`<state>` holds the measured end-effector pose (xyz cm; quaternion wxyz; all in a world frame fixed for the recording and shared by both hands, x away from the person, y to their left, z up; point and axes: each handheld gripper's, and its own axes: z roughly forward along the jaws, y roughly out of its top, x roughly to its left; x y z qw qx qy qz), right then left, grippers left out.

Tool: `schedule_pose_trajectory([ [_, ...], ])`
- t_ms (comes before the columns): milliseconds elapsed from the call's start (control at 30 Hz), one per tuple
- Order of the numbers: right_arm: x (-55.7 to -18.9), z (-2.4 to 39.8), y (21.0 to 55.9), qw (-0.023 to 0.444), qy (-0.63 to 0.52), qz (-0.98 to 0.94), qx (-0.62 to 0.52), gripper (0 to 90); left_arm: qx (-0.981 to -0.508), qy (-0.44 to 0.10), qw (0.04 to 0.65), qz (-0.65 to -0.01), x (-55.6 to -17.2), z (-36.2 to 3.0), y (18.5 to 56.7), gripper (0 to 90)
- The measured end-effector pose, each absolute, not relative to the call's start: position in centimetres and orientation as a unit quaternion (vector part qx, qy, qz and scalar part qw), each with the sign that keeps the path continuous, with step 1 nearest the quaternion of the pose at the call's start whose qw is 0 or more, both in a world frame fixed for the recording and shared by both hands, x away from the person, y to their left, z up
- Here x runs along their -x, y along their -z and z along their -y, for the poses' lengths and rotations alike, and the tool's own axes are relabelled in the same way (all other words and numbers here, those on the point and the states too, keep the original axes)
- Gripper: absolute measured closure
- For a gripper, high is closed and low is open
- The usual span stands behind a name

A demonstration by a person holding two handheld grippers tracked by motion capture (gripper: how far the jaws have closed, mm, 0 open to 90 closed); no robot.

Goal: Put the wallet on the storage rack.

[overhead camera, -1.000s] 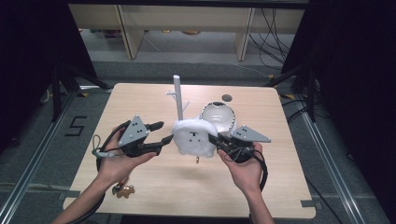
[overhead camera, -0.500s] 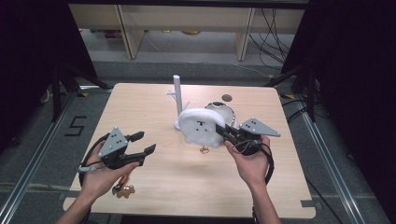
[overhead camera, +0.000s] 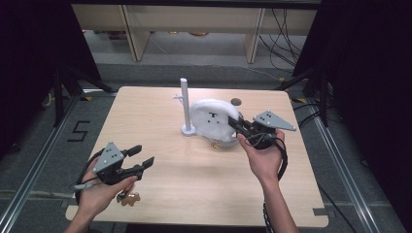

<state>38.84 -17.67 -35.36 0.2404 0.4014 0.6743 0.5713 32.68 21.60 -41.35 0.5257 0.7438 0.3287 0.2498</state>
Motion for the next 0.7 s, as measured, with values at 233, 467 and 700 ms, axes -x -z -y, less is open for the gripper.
schedule_pose_trajectory([
  [233,-40.2,18.0,35.1,0.242,-0.57,-0.67,-0.408,80.5,-0.741,-0.245,0.527,-0.337,-32.7,-21.8,41.9,38.9],
  [467,-41.5,18.7,34.9,0.248,-0.568,-0.664,-0.417,80.5,-0.742,-0.249,0.523,-0.337,-32.8,-22.0,41.9,39.0],
  [700,-42.7,19.3,34.8,0.255,-0.563,-0.658,-0.432,80.4,-0.742,-0.247,0.523,-0.339,-32.7,-22.0,42.1,38.9],
])
